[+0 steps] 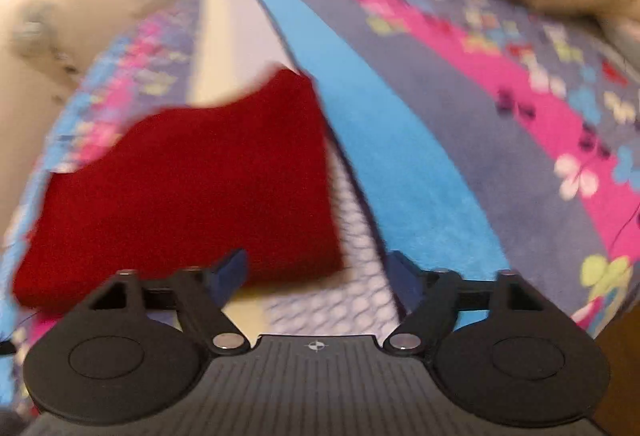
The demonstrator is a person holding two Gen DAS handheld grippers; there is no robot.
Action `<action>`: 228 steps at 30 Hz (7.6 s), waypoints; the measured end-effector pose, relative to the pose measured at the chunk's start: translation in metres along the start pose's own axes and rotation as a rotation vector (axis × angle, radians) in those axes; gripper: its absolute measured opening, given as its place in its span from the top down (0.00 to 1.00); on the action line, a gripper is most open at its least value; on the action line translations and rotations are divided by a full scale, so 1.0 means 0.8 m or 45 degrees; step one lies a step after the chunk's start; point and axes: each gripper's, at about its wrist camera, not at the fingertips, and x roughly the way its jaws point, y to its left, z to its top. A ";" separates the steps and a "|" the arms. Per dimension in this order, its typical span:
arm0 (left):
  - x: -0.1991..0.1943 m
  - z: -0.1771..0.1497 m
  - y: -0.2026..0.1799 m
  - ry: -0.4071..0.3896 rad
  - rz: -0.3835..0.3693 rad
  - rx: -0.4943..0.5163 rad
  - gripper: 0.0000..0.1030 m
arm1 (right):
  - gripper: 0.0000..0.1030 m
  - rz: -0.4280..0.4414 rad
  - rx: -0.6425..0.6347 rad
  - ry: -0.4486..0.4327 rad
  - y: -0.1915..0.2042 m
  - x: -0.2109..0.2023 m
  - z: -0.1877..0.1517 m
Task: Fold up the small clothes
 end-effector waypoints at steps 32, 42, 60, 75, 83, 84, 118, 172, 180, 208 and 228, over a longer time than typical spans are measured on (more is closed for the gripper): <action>-0.193 -0.169 -0.040 -0.256 -0.097 0.142 0.00 | 0.07 0.265 -0.365 -0.282 0.090 -0.252 -0.149; -0.182 -0.166 -0.040 -0.230 -0.072 0.161 0.00 | 0.07 0.264 -0.370 -0.234 0.092 -0.240 -0.148; -0.159 -0.157 -0.033 -0.177 -0.063 0.164 0.00 | 0.07 0.246 -0.366 -0.158 0.102 -0.213 -0.139; -0.135 -0.145 -0.032 -0.122 -0.057 0.164 0.00 | 0.07 0.233 -0.359 -0.097 0.105 -0.187 -0.132; -0.118 -0.134 -0.033 -0.085 -0.053 0.164 0.00 | 0.07 0.221 -0.356 -0.061 0.106 -0.169 -0.124; -0.116 -0.133 -0.033 -0.080 -0.052 0.164 0.00 | 0.07 0.220 -0.354 -0.056 0.106 -0.166 -0.123; 0.076 0.064 0.076 -0.128 0.167 -0.269 0.00 | 0.07 0.188 0.868 0.036 -0.072 0.125 -0.013; 0.159 0.062 0.220 -0.161 0.104 -0.752 0.00 | 0.79 0.291 -1.369 -0.291 0.514 0.158 -0.095; 0.163 0.062 0.215 -0.160 0.132 -0.715 0.00 | 0.67 0.327 -1.464 -0.189 0.510 0.199 -0.136; 0.157 0.061 0.187 -0.188 0.151 -0.558 0.00 | 0.78 0.462 -0.959 0.199 0.443 0.104 -0.084; -0.090 -0.089 0.082 -0.193 0.022 -0.269 0.00 | 0.12 0.418 -0.922 -0.200 0.269 -0.178 -0.135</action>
